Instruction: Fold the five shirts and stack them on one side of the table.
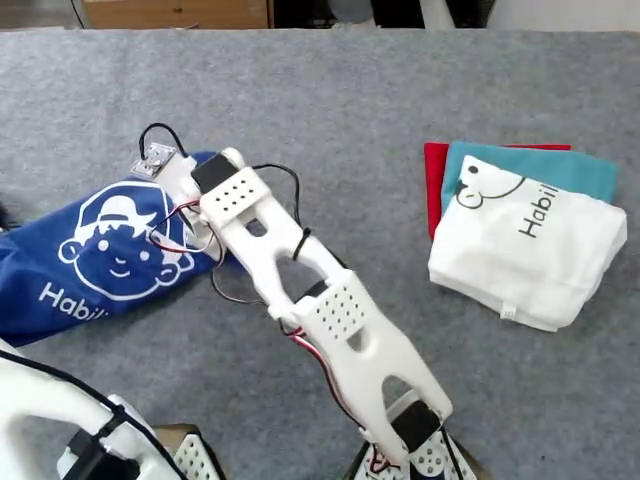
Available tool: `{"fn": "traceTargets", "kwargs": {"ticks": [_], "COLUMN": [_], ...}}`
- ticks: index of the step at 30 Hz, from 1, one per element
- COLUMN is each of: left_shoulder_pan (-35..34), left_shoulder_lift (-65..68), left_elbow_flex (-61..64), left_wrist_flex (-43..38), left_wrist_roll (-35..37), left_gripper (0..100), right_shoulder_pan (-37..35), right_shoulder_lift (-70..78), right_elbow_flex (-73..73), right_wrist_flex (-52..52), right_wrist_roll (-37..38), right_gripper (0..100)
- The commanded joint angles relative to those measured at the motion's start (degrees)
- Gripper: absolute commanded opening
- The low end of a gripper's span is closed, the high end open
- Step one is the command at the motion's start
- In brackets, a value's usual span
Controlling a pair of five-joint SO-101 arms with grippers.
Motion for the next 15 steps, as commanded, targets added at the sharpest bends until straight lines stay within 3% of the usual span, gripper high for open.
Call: {"fn": "traceTargets", "kwargs": {"ticks": [1,4,8,15], "left_shoulder_pan": [2.2,6.0,9.2,17.9], "left_shoulder_lift": [-1.0,-1.0,-1.5,3.7], "left_elbow_flex": [0.1,1.5,-2.2,-11.1], "left_wrist_flex": [-1.7,-4.7,-2.9,1.0], "left_wrist_roll": [0.0,1.4,4.8,11.0], "left_gripper": [3,3,3,3], "right_shoulder_pan": [1.4,2.8,5.6,11.2], "right_shoulder_lift": [1.0,0.7,-5.2,-32.3], "right_elbow_flex": [-9.2,-12.5,-5.8,30.8], "right_wrist_flex": [6.7,8.3,8.3,8.2], "right_wrist_roll": [-4.4,-7.9,-12.0,-10.9], "right_gripper": [1.3,1.3,1.3,1.3]}}
